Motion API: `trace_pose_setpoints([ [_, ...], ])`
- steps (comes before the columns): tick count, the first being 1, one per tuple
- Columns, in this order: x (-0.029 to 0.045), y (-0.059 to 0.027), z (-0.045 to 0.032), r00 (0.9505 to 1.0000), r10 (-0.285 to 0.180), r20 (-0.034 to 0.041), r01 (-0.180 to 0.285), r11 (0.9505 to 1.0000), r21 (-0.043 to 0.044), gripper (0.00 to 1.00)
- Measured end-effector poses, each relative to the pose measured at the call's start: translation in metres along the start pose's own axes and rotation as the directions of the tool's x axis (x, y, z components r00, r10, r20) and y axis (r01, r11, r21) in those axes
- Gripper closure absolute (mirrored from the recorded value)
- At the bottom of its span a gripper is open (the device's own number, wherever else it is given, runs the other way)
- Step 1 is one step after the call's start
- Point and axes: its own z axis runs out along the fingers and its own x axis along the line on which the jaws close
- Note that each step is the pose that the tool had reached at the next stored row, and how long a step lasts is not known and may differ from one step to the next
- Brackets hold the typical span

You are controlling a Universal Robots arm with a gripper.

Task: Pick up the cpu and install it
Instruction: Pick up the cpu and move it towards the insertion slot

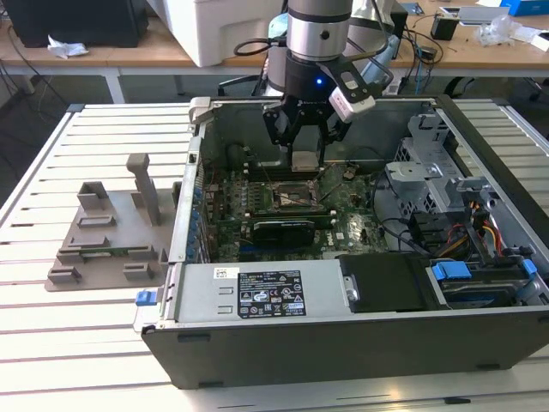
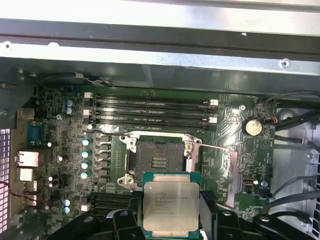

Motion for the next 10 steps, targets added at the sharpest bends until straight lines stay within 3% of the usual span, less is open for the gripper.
trace_pose_setpoints([
  [10,0.0001,0.0000,0.0000,1.0000,0.000,-0.0001,0.000,1.0000,0.0004,0.46],
])
